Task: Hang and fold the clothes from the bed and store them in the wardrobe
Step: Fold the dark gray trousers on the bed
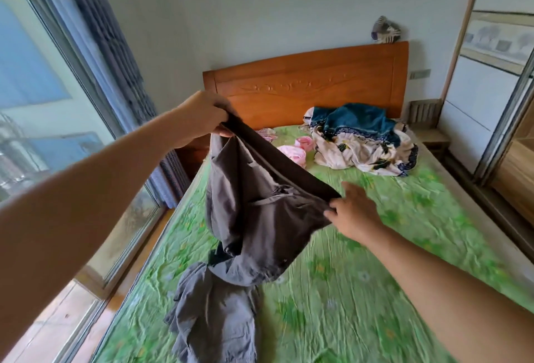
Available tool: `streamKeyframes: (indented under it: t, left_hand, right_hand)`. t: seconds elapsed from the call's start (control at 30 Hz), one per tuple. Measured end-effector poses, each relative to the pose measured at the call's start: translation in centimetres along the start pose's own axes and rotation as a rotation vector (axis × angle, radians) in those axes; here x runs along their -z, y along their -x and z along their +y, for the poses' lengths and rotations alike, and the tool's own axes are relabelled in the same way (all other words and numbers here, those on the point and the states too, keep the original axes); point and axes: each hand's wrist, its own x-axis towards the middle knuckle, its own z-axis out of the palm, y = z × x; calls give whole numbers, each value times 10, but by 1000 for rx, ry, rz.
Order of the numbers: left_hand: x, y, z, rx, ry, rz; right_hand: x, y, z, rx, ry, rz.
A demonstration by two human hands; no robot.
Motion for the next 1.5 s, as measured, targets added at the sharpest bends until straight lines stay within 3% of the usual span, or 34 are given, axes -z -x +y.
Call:
streamKeyframes:
  t: [0.07,0.1,0.2,0.3,0.43,0.67,0.97,1.23,1.5]
  left_hand:
    - [-1,2,5,-8,84,-24]
    - [-1,3,7,-17,136,-52]
    - [-1,7,8,-95,187,-189]
    - [7,12,1,-246,-59,-269]
    - [3,14,-9,-394,-462,-138]
    - [5,4,3,-563,-660,-4]
    - [18,-2,25,-723,-625,56]
    - [28,3,25,-712,-655,152]
    - [42,-7,27,-599,-596,9]
  right_hand:
    - [4,-2,12,84,-70,-232]
    - [3,0,14,101,-148,-249]
    - [5,8,22,34,-333,-151]
    - [30,4,43,-15,-372,-18]
    - [88,-8,77,-55,-443,87]
    - [197,-18,109,-86,-537,297]
    - [250,-10,120,-101,-847,456]
    - [269,-11,125,-79,-948,418]
    - [288,-14,115,-59,-946,429]
